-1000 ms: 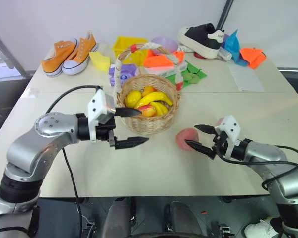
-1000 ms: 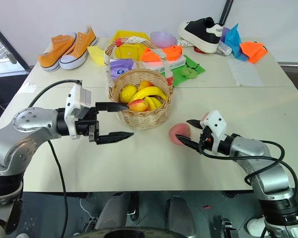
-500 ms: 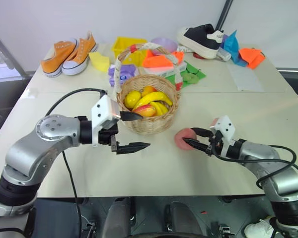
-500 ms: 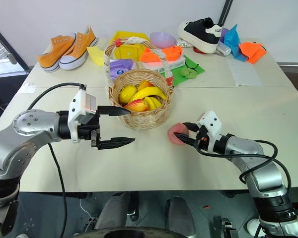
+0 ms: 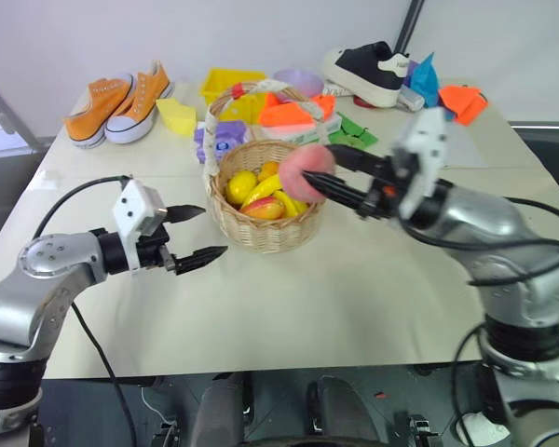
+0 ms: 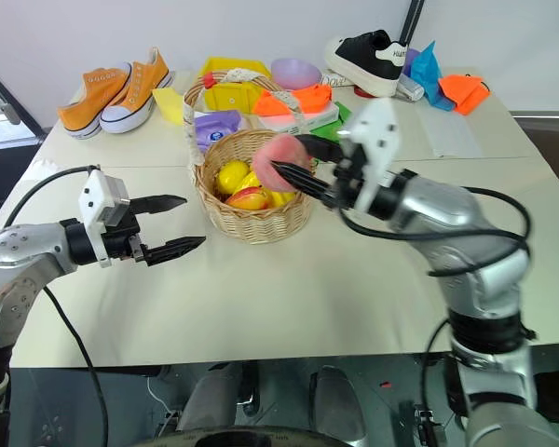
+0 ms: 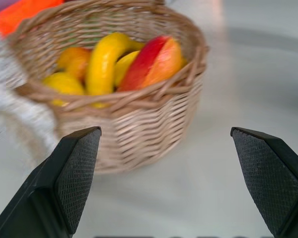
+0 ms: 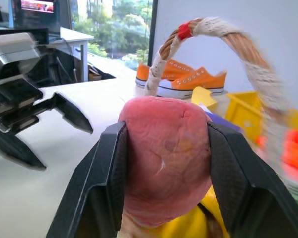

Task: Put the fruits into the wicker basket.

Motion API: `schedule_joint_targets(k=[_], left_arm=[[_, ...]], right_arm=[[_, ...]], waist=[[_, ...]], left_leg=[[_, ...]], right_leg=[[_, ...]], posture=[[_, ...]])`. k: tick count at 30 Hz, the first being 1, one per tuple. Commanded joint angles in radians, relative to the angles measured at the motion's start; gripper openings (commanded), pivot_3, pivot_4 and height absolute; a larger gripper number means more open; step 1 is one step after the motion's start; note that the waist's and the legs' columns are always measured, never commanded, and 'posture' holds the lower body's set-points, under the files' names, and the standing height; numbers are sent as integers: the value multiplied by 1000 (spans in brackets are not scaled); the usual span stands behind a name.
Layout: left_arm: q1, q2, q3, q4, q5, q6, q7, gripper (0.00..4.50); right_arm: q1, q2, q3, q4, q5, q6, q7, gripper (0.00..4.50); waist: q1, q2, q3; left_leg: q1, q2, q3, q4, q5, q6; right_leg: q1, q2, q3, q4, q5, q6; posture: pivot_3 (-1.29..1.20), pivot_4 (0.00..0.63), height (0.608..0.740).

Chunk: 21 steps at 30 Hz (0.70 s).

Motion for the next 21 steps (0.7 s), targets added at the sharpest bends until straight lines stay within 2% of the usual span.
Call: schedule_joint_targets(k=[1,3,6,7,8,10,12,14,16,19,21], left_arm=[[-2,-23,45,-24,-14,-35,25,4500],[7,-29,47,-37,-13,-34,33,4500],[24,-34,49,-56,-14,-30,42,4500],[27,-35,50,-60,-16,-28,45,4500],[31,-37,52,-65,-17,-27,49,4500],[35,-38,53,-72,-21,-25,53,4500],[36,-39,52,-75,-24,-23,56,4500],[27,-43,49,-78,-37,-16,59,4500],[21,-45,44,-79,-45,-12,56,4500],[7,-51,25,-78,-47,-12,56,4500],[-6,-58,12,-70,-45,-15,57,4500]], right_arm=[[-38,57,101,66,-141,-57,-76,1883],[-51,99,132,132,-226,-129,-119,1883],[-57,125,140,173,-280,-206,-111,1883],[-56,129,139,176,-289,-222,-106,2851],[-53,135,129,166,-287,-230,-101,3237],[-45,132,122,145,-297,-253,-91,4388],[-22,97,108,98,-296,-280,-52,4460],[38,26,-17,-6,-140,-248,63,4460],[73,-17,-105,-53,-45,-213,108,4460],[90,-38,-172,-30,-20,-166,64,4460],[90,-41,-169,8,-58,-148,26,4460]], waist=[[1,0,0],[-2,0,0],[-3,0,0],[-2,0,0],[-3,0,0],[-5,0,0],[-4,0,0],[3,0,0],[6,0,0],[-5,-1,0],[-10,-1,0]], left_leg=[[0,-1,0,0,0,0],[-1,-1,0,0,0,0],[0,-1,1,0,0,0],[0,-1,1,0,0,0],[0,-1,1,0,0,0],[0,-1,1,0,0,0],[0,-1,2,0,0,0],[-1,-1,1,0,0,0],[-1,-2,1,1,0,0],[1,-1,1,1,0,0],[2,0,1,0,0,0]], right_leg=[[0,0,0,0,0,0],[0,-1,0,0,0,0],[-1,-1,0,2,0,0],[-1,-1,0,2,0,0],[-2,0,0,3,0,0],[-3,0,0,5,0,0],[-4,0,0,6,0,0],[-4,0,0,6,0,0],[-3,-1,0,6,0,0],[0,-1,0,5,0,1],[-1,0,1,6,0,0]], posture=[[0,150,733],[0,150,733],[0,150,733],[0,150,733],[0,150,733],[0,150,733],[0,150,733],[0,150,733],[0,150,733],[0,150,733],[0,150,733]])
